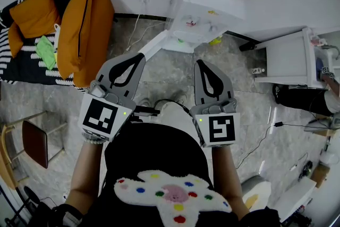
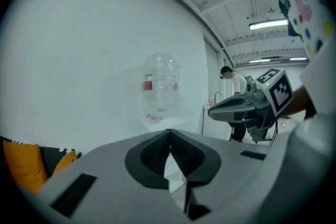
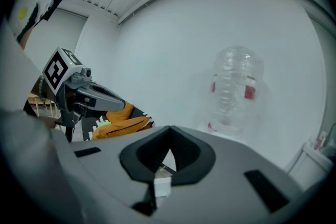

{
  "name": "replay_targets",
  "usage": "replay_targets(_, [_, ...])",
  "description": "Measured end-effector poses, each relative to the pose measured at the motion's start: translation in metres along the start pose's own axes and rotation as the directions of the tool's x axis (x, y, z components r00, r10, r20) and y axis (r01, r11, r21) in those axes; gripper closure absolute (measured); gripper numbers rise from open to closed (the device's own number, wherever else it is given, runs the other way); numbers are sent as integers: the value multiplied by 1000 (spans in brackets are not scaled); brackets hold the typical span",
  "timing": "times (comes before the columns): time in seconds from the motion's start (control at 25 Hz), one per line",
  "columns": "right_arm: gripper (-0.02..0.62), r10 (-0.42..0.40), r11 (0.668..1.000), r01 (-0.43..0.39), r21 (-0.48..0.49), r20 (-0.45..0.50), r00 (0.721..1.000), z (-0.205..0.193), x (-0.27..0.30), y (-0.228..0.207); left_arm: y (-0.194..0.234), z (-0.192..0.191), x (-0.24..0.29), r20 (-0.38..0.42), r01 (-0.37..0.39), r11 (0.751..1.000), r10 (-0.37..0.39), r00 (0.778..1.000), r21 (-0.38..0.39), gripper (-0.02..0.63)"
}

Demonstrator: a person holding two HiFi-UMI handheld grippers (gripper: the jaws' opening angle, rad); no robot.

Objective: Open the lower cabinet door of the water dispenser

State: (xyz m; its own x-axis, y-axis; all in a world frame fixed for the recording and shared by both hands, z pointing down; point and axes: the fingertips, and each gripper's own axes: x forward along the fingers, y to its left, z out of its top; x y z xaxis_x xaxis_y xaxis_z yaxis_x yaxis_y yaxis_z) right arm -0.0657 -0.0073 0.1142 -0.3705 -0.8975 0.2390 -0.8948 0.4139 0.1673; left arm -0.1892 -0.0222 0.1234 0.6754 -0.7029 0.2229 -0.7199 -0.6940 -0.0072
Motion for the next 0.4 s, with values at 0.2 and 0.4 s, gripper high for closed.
replay_targets(0.2, [591,-1,1000,1,1,0,1000,0,1,0,0,1,1,3,4,1000,-4,1000,4,594])
replay_targets(0.4, [591,0,1000,0,-2,-4,1000,-1,0,0,0,2,2,6,5,1000,-5,1000,5,594])
